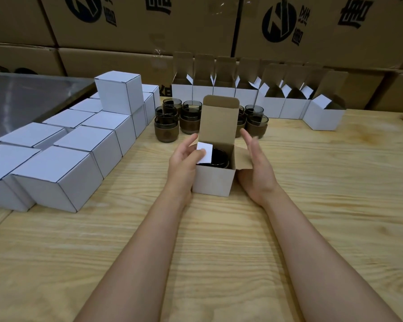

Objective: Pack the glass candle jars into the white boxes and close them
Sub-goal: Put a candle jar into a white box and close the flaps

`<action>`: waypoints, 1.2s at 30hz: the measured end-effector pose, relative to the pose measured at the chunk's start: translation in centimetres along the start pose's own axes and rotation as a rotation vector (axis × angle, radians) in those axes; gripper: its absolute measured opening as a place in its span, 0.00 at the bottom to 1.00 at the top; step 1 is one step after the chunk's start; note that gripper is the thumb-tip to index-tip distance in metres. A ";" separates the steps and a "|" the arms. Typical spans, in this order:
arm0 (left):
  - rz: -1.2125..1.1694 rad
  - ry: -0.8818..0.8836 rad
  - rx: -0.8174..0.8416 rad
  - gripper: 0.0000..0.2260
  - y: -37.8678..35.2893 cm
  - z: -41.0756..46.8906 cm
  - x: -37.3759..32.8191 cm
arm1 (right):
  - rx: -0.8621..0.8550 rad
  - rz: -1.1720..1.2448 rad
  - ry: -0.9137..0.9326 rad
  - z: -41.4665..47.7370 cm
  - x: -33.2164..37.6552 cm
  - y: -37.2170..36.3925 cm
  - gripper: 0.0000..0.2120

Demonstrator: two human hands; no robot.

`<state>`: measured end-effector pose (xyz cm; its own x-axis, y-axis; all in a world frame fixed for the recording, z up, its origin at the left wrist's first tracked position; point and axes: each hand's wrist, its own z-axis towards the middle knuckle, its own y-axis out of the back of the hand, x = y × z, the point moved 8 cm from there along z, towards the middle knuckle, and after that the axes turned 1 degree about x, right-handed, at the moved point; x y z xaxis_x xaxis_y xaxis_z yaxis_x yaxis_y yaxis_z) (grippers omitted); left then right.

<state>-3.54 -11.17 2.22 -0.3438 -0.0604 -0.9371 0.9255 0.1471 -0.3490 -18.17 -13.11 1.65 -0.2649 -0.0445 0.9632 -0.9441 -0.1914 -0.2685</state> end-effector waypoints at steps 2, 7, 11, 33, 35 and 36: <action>-0.021 -0.010 0.014 0.17 -0.2 -0.1 -0.1 | -0.002 0.053 -0.108 0.0 -0.5 -0.3 0.24; -0.033 -0.021 0.006 0.17 -0.3 -0.1 -0.2 | 0.072 0.477 0.009 0.0 0.7 -0.1 0.22; -0.052 -0.022 0.010 0.17 -0.3 0.1 -0.1 | 0.110 0.288 0.080 0.0 0.9 -0.8 0.26; -0.069 -0.142 -0.011 0.18 -0.4 0.6 -0.2 | 0.071 0.043 0.266 0.2 1.5 -1.9 0.24; -0.038 -0.162 0.009 0.19 -0.6 0.6 -0.4 | 0.074 0.111 0.270 0.1 1.8 -1.9 0.19; -0.025 -0.163 -0.001 0.17 -0.6 0.6 -0.4 | 0.082 0.144 0.260 0.0 1.8 -1.9 0.16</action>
<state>-3.84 -11.79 2.84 -0.3360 -0.2233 -0.9150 0.9170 0.1442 -0.3720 -16.85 -12.80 3.89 -0.4459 0.1739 0.8780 -0.8771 -0.2805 -0.3899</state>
